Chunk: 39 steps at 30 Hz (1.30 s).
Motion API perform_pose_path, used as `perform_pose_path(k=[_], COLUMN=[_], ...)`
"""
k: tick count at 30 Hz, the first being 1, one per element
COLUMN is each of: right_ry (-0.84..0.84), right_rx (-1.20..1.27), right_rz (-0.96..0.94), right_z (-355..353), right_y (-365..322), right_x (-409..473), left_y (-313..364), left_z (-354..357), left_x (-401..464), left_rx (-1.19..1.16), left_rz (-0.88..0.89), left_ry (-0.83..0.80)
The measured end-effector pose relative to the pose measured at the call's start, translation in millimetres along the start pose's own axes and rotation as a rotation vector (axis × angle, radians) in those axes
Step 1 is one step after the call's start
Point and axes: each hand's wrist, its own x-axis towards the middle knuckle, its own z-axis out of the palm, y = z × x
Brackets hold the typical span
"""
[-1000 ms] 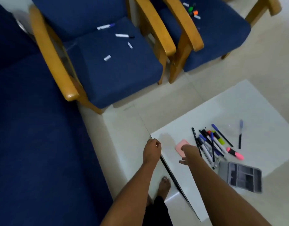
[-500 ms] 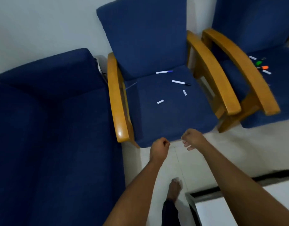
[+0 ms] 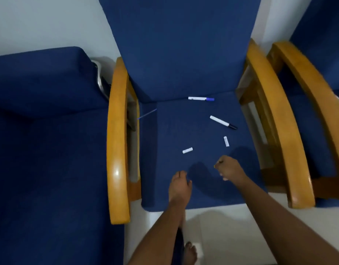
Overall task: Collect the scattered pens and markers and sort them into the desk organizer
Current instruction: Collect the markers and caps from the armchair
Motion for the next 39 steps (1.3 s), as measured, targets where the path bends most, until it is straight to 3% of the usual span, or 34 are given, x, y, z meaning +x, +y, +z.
perform_pose_path(k=[4,13,21,27,34,39], right_ry=[0.015,0.112,0.169,0.058,-0.145,-0.076], right_rx=[-0.119,-0.158,-0.422,-0.441,-0.378,-0.305], right_rz=[0.011,0.163,0.181,-0.012,-0.068,-0.166], right_z=[-7.0,-15.9,11.6,3.8,8.5,28.4], right_y=[-11.2,-12.5,-18.3,-38.5,-55.6,-48.0], right_x=[57.3,168.6,200.5,211.8,218.0,211.7], left_y=[17.9,25.4,22.3,25.4,39.1,47.4], left_z=[-0.9,6.1,9.6,5.1,14.6,25.9], left_x=[72.5,181.4,200.0,211.6,218.9,212.3], left_rx=[0.267,0.680,0.603,0.403,0.233,0.183], left_rz=[0.092,0.245,0.296,0.096,-0.062,-0.151], left_ry=[0.028,-0.167,-0.181,-0.132,-0.080,0.019])
